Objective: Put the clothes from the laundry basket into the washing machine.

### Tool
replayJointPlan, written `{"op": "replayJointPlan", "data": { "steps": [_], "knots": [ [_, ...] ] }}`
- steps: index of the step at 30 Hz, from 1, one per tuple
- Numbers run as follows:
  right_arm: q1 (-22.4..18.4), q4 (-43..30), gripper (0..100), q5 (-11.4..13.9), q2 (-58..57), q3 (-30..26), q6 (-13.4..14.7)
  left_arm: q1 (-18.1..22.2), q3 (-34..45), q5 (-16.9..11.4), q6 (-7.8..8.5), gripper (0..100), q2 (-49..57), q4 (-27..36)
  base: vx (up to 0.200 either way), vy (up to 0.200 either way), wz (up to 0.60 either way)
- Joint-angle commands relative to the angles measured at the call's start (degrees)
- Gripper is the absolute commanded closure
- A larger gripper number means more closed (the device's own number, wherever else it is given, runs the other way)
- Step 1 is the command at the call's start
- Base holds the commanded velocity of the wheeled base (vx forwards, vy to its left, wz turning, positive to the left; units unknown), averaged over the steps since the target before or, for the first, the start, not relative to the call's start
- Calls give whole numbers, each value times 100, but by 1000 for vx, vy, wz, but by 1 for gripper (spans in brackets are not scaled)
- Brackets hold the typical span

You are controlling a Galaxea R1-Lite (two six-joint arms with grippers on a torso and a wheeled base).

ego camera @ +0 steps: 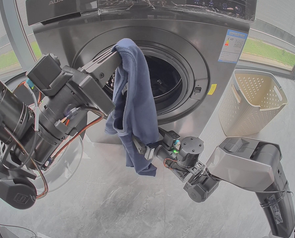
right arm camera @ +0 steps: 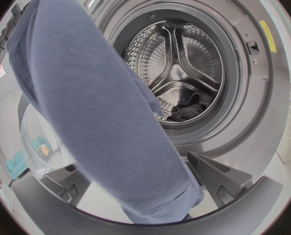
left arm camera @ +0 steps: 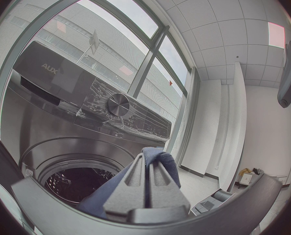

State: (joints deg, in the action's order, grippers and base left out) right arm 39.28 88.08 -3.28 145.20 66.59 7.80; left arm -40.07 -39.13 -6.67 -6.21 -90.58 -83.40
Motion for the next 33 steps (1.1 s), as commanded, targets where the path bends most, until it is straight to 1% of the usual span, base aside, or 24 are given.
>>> {"op": "replayJointPlan", "data": {
  "steps": [1, 2, 5, 6, 7, 10, 15, 18, 21, 22, 23, 25, 26, 28, 31, 33],
  "knots": [
    [10, 52, 0, -6, 228, 276, 2, -1, 11, -1, -12, 100, 5, -1, 0, 0, 0],
    [10, 52, 100, -6, 193, 276, 11, 43, 20, -1, -12, 100, -4, 8, 0, 0, 0],
    [-25, 52, 100, -6, 114, 241, 20, 113, 20, 8, -21, 100, -57, 51, 0, 0, 0],
    [-34, 60, 100, -6, -18, 153, 37, 289, 55, 8, -39, 100, -83, 69, 0, 0, 0],
    [-34, 60, 100, -6, -124, 56, 46, 377, 81, 8, -47, 100, -101, 78, 0, 0, 0],
    [-43, 60, 100, -24, -528, -418, 64, 527, 213, 87, -47, 100, -162, 122, 0, 0, 0],
    [-52, 60, 100, -85, -1258, -1113, 134, 1028, 617, 52, 67, 100, -250, 236, 0, 0, 0],
    [-61, 60, 100, -164, -1609, -1385, 160, 1256, 890, -1, 225, 100, -435, 183, 0, 0, 0],
    [-43, 60, 100, -199, -1899, -1605, 169, 1432, 1285, -335, 541, 100, -725, 51, 0, 0, 0],
    [-25, 60, 100, -208, -1943, -1631, 169, 1449, 1356, -397, 594, 100, -777, 16, 0, 0, 0],
    [1, 60, 100, -208, -1996, -1649, 169, 1502, 1523, -511, 691, 100, -909, -72, 0, 0, 0],
    [27, 60, 100, -217, -2075, -1640, 178, 1511, 1769, -572, 761, 100, -1111, -212, 0, 0, 0],
    [27, 60, 100, -217, -2092, -1640, 178, 1511, 1813, -581, 770, 100, -1146, -239, 0, 0, 0],
    [45, 60, 100, -243, -2128, -1640, 195, 1511, 2059, -669, 867, 100, -1551, -511, 0, 0, 0],
    [71, 60, 100, -261, -2136, -1640, 204, 1520, 2103, -757, 1025, 100, -1902, -537, 0, 0, 0],
    [89, 60, 100, -261, -2136, -1640, 195, 1529, 2111, -757, 1069, 100, -2157, -546, 0, 0, 0]
  ]
}}
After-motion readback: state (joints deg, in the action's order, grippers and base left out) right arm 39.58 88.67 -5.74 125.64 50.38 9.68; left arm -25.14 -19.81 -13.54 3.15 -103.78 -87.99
